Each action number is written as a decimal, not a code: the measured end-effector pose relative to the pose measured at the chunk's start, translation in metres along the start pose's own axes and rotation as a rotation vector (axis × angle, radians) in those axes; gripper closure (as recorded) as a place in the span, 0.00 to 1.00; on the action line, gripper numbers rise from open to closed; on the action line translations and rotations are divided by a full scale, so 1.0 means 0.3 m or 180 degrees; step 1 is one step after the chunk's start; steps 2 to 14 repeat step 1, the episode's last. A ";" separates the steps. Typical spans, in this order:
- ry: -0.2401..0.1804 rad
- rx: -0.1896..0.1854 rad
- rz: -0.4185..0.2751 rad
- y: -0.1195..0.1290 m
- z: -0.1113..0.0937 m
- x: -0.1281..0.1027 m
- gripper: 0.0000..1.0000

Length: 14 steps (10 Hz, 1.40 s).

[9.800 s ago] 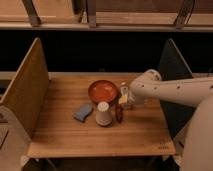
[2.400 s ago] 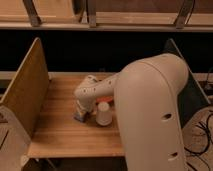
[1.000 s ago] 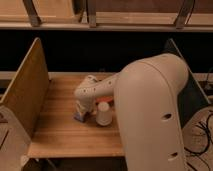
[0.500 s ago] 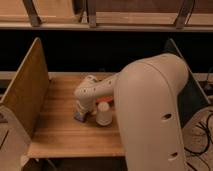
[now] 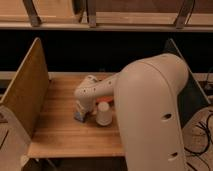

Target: Place the pepper on the white sponge

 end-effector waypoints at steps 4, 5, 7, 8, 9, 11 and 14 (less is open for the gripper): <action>0.0000 0.0000 0.0000 0.000 0.000 0.000 0.20; 0.0000 0.0000 0.0000 0.000 0.000 0.000 0.20; 0.0000 0.0000 0.0000 0.000 0.000 0.000 0.20; 0.0000 0.0000 0.0000 0.000 0.000 0.000 0.20; 0.0000 0.0000 0.0000 0.000 0.000 0.000 0.20; 0.0000 0.0000 0.0000 0.000 0.000 0.000 0.20; 0.0000 0.0000 0.0000 0.000 0.000 0.000 0.20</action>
